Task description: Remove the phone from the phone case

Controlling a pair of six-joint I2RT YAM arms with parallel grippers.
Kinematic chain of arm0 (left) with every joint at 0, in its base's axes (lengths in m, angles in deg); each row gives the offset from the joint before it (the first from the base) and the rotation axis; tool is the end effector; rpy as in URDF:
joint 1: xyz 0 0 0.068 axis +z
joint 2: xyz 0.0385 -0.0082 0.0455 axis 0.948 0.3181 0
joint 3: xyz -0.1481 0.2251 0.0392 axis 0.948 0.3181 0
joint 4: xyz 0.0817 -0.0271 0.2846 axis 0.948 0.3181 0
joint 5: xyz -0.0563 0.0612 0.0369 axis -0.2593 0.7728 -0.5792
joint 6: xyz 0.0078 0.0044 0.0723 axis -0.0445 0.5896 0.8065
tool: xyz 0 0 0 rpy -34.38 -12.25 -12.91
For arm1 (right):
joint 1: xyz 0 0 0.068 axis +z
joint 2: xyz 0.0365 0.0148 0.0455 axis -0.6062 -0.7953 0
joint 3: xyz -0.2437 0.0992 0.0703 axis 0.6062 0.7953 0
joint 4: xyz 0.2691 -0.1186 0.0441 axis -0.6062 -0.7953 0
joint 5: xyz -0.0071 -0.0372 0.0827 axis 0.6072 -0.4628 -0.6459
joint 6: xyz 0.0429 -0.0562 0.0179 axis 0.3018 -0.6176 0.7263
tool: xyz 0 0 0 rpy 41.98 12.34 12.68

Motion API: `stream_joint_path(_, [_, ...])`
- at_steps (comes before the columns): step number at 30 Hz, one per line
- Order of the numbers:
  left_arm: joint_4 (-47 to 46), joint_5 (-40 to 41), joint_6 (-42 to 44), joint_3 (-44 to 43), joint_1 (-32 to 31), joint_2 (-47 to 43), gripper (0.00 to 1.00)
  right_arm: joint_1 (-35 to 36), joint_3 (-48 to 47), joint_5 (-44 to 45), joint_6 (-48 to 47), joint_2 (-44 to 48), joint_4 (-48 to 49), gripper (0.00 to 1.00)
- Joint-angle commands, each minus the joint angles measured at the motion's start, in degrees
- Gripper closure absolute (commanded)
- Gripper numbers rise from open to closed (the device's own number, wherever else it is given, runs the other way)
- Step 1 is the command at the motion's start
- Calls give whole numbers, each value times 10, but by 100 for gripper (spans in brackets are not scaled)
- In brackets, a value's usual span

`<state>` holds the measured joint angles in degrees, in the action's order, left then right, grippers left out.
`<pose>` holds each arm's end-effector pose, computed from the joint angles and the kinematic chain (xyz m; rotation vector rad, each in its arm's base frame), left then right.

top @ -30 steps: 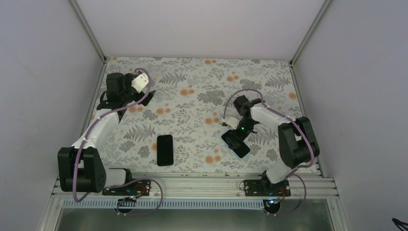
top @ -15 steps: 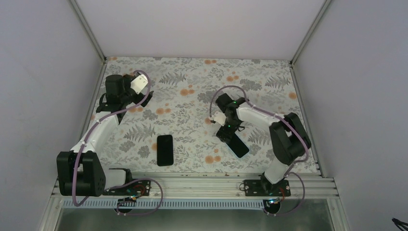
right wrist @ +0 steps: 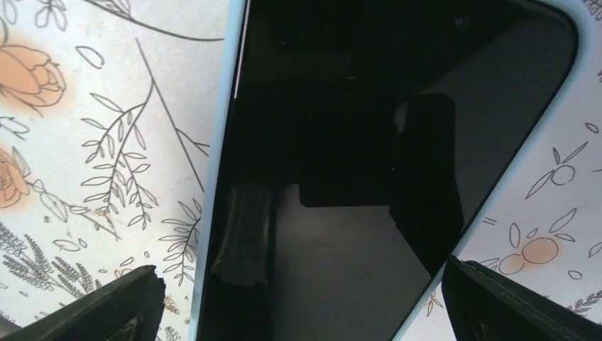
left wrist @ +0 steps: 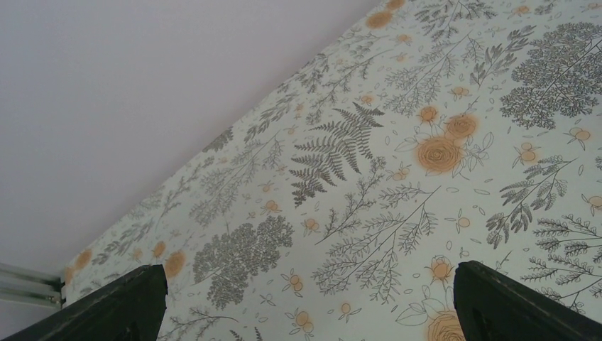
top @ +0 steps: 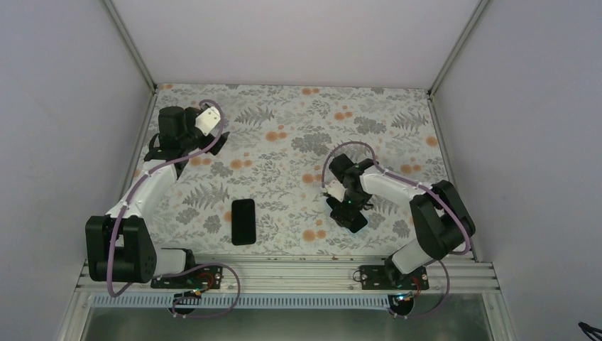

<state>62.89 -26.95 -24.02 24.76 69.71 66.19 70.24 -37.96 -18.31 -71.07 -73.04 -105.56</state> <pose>0.3493 -0.0299 0.2487 0.8011 1.8752 0.0100 0.2269 0.1473 0.1140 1.3733 -2.8080 -0.0067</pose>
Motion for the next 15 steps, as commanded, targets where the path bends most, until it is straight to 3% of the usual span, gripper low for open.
stream_joint_path(1, [-8, -2, -5, -6, -2, -9, 0, -1, 9, -5, 23, -13, 7, 0])
stream_joint_path(6, [-9, -5, -5, 1, -2, -11, 0, 0, 20, -5, 22, -32, 9, 0])
stream_joint_path(10, [-14, -9, -9, 0, -2, -7, 0, -9, 23, 50, 39, -63, 29, 0])
stream_joint_path(15, [-11, -16, -7, -8, -2, 0, 0, -23, 15, 26, 29, -72, 33, 0])
